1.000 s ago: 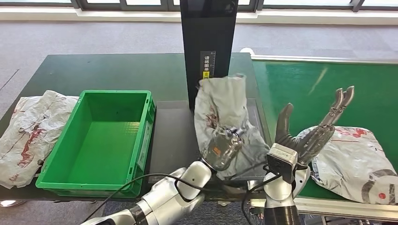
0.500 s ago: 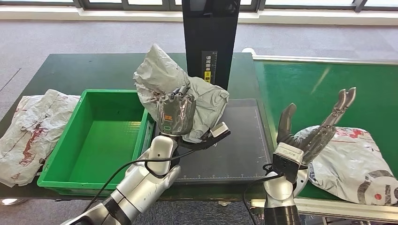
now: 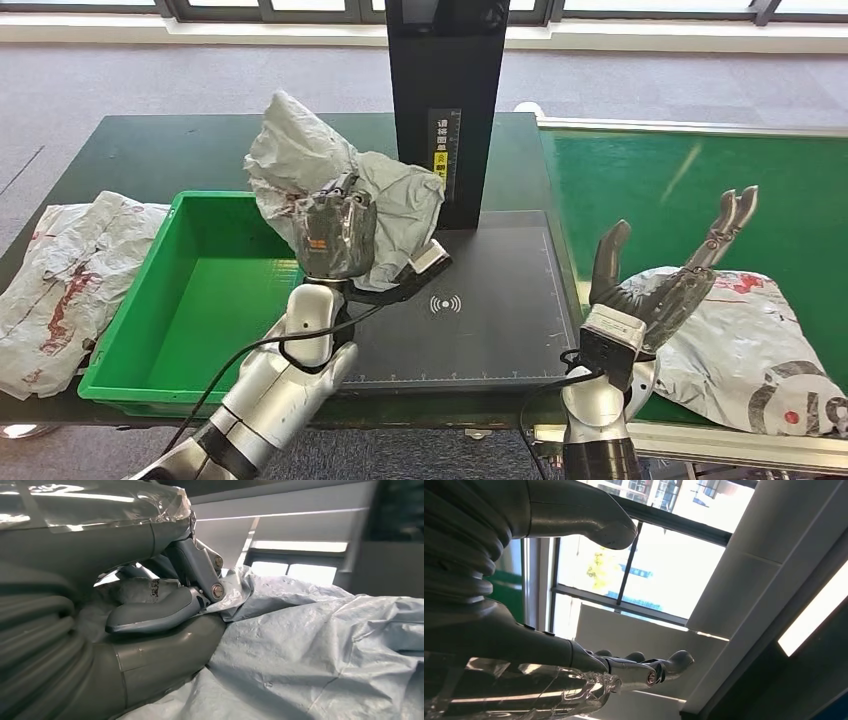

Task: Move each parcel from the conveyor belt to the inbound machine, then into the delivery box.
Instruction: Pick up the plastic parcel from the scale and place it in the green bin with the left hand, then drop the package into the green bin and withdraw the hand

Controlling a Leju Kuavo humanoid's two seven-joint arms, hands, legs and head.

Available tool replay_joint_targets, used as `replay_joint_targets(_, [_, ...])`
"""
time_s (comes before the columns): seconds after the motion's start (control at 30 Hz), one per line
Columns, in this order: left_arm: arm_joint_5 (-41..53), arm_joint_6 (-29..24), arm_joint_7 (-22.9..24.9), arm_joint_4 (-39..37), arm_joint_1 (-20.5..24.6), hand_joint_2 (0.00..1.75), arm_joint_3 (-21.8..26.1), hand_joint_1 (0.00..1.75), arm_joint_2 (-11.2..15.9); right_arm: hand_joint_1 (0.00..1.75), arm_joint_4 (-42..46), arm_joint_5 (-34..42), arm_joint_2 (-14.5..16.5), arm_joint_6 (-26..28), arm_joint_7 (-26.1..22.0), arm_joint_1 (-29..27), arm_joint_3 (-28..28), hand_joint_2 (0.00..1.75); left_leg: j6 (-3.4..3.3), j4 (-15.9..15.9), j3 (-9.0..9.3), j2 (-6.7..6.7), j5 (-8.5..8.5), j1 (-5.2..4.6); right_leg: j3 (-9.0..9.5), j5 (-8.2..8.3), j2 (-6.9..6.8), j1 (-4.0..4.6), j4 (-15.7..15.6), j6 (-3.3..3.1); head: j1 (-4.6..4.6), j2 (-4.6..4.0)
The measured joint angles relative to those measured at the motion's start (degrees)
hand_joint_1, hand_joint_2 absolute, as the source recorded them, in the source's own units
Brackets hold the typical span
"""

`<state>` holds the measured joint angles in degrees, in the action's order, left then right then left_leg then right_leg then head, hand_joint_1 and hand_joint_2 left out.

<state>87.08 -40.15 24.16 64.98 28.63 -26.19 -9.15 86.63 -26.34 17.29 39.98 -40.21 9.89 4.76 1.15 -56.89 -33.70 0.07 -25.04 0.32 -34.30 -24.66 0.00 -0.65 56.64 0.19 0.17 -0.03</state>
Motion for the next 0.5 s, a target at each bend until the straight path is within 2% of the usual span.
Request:
replay_joint_targets(0.2, [0.0,0.0,-10.1,-0.6,-1.7,1.75,15.1,1.75,-0.5,0.0,0.2,-0.6,-0.1,0.0,0.0,-0.8,0.0,1.75,0.01,0.0,0.01,0.1,0.01,0.02,-0.05,0.0,0.07,0.01,0.0,-0.01,0.01,-0.01])
replay_joint_targets(0.33, [0.0,0.0,-12.0,-1.6,-2.3,1.75,22.7,1.75,-1.3,0.0,0.6,-0.9,-0.1,0.0,0.0,-1.2,0.0,1.75,0.01,0.0,0.0,0.1,0.01,0.03,-0.06,0.0,0.08,0.0,0.0,-0.01,0.01,0.0])
replay_joint_targets(0.5, [0.0,0.0,-13.7,-1.9,-3.0,1.75,28.2,1.75,-2.4,0.0,0.8,-1.1,-0.2,0.0,0.0,-1.4,0.0,1.75,0.0,0.0,-0.01,0.1,0.0,0.02,-0.06,0.0,0.08,-0.03,0.0,-0.01,0.01,0.0])
